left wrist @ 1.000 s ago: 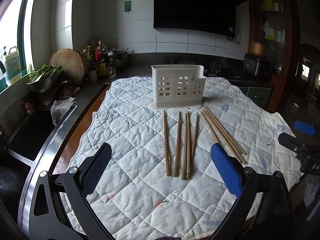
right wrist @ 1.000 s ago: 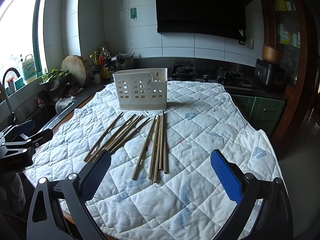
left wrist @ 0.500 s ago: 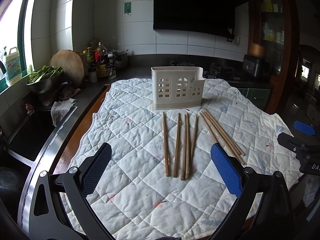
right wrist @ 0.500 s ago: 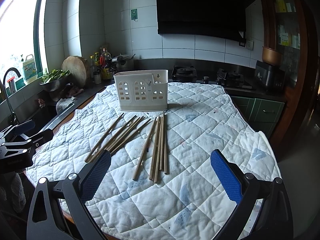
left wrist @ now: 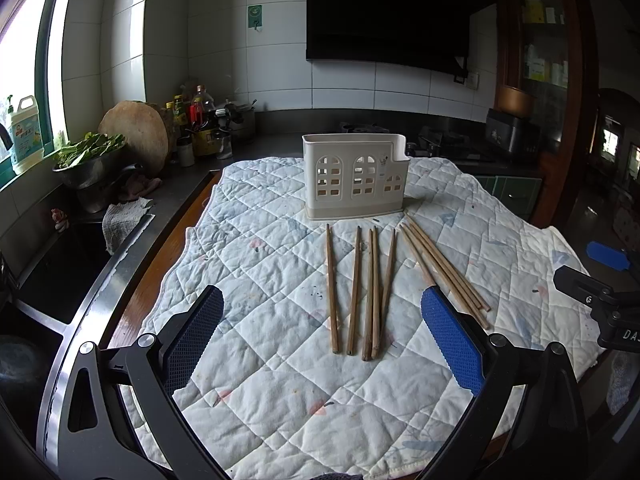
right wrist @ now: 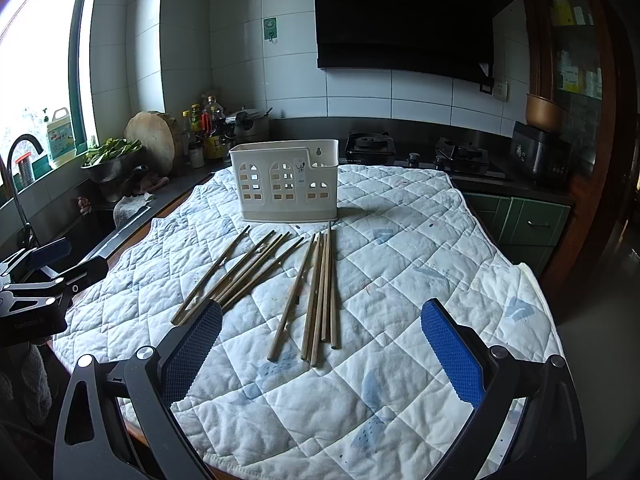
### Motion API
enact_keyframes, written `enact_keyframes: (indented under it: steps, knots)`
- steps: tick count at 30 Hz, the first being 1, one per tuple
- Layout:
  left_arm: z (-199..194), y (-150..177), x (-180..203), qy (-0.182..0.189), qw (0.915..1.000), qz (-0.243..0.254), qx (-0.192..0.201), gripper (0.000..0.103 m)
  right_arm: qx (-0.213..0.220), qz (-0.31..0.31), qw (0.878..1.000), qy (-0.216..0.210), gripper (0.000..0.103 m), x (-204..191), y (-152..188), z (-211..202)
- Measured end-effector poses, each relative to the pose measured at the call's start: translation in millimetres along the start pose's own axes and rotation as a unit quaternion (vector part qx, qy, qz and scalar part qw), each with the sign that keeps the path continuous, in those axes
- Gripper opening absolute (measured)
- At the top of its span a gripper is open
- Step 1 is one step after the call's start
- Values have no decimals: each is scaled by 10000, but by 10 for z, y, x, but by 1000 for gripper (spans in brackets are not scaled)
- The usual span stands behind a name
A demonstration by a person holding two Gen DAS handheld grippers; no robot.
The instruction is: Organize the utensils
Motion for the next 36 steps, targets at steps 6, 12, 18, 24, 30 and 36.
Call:
enact_keyframes:
  steps: [6, 12, 18, 24, 30, 36]
  knots:
    - [-1, 1, 1, -6, 10000, 0, -3, 98, 2, -1, 10000, -5, 97, 0, -9, 0]
    - [0, 3, 2, -8, 10000, 2, -1, 98, 9, 0, 10000, -1, 97, -4, -12, 3]
    - [5, 6, 2, -15, 10000, -4, -12, 98, -23, -7, 10000, -10, 97, -16, -21, 6]
    - [78, 29, -13, -16, 10000, -5, -89, 98, -81, -21, 10000, -12, 97, -23, 4, 80]
    - [140, 57, -34, 6, 9999, -22, -166, 98, -126, -42, 9999, -6, 97, -12, 44, 145]
    - [206, 84, -69, -3, 9996, -77, -264, 98, -187, -42, 9998, 9, 97, -8, 63, 202]
Point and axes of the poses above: each gripper's, at about its wrist camera, not at the fingertips, and z roughly the way its jaws point, x to its right, y to its underside, the point moved 1 cm from there along z, roughly the way its jaws point, and after that the axes turned 9 degrees about y, right-handed, at the moved point
